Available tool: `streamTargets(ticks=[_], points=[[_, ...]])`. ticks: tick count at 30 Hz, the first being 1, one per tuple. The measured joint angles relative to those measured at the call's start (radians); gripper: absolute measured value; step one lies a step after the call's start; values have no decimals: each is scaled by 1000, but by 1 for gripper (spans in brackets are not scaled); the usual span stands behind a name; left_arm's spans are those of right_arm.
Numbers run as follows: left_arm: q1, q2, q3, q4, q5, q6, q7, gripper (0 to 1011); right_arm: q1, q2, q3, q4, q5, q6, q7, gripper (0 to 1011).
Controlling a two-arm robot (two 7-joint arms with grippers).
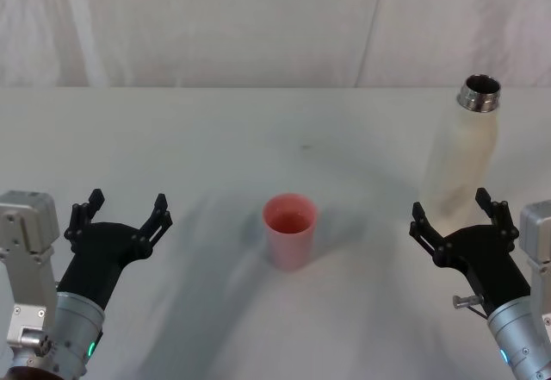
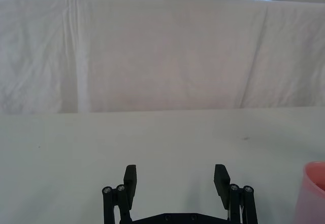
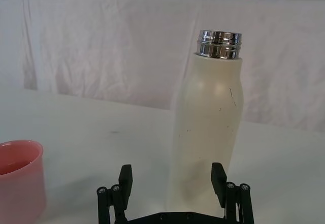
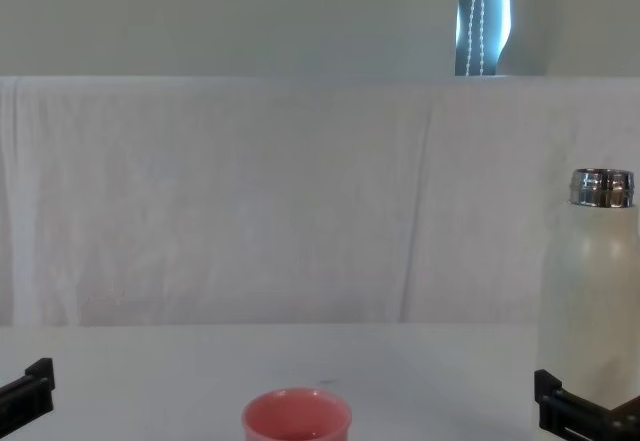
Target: Grasp the thermos with one hand and pour water into the cup lid.
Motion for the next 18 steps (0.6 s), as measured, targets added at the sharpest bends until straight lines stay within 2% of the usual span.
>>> streamTargets(ticks=[18], points=[[0, 0, 0, 0, 0, 0, 0, 1001, 0, 0, 0, 0, 0, 0, 0, 1001]])
